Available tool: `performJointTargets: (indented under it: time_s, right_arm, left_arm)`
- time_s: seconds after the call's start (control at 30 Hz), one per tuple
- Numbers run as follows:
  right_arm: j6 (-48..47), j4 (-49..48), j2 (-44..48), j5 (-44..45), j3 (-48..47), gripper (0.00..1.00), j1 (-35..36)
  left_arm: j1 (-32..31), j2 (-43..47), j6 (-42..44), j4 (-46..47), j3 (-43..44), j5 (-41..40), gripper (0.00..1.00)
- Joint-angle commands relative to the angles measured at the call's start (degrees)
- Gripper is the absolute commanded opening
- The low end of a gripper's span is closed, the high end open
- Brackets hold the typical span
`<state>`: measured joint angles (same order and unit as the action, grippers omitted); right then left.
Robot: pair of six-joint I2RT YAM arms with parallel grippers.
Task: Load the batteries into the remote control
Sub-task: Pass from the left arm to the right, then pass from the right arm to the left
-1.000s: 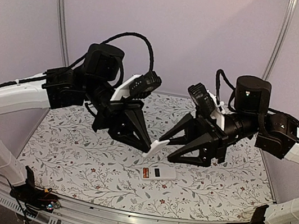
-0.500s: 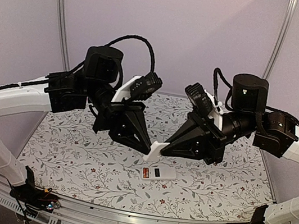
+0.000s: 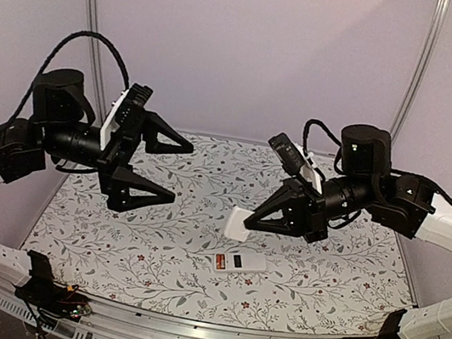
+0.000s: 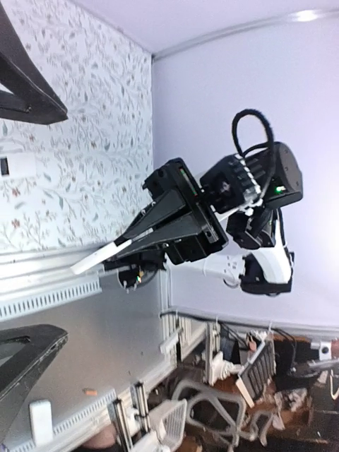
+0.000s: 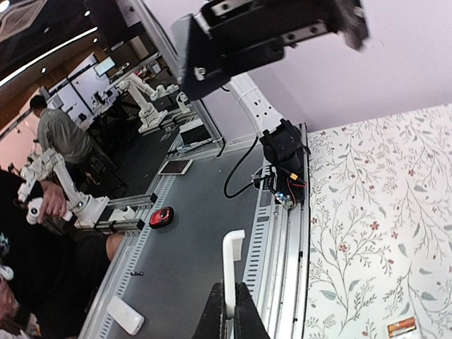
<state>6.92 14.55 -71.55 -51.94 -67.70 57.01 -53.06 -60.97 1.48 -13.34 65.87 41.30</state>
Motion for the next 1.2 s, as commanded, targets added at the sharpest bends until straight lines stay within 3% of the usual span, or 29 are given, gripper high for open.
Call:
performJointTargets:
  time_s: [0.0, 0.23, 0.37, 0.67, 0.87, 1.03, 1.17]
  right_arm:
    - [10.14, 0.37, -2.78, -0.51, 3.1, 0.0, -4.68]
    - [16.05, -0.19, -11.61, -5.04, 4.01, 0.0, -6.92]
    - [16.71, -0.62, -16.83, -6.37, 3.92, 0.0, -6.96]
    - [16.63, -3.43, -23.92, -9.07, 3.8, 0.0, -7.03]
    - [16.67, -4.23, -25.18, -9.49, 3.7, 0.0, -7.08]
    - [16.9, -4.63, -25.69, -9.72, 3.83, 0.0, -7.24]
    - [17.22, -4.77, -26.05, -9.84, 4.03, 0.0, -7.61]
  left_arm:
    - [-0.81, 4.0, 15.52, -6.63, -6.73, -21.61, 1.0]
    - [-12.85, -0.37, 33.3, -5.31, -14.38, -41.01, 0.99]
    - [-13.69, -4.69, 33.79, -2.27, -14.35, -40.4, 0.95]
    - [-15.21, -14.12, 33.61, 1.26, -13.15, -37.09, 0.76]
    - [-15.8, -15.56, 33.4, 1.92, -12.95, -35.84, 0.74]
    - [-16.02, -15.94, 33.36, 2.43, -13.08, -36.68, 0.63]
    - [-16.11, -15.7, 33.3, 2.44, -13.43, -36.81, 0.61]
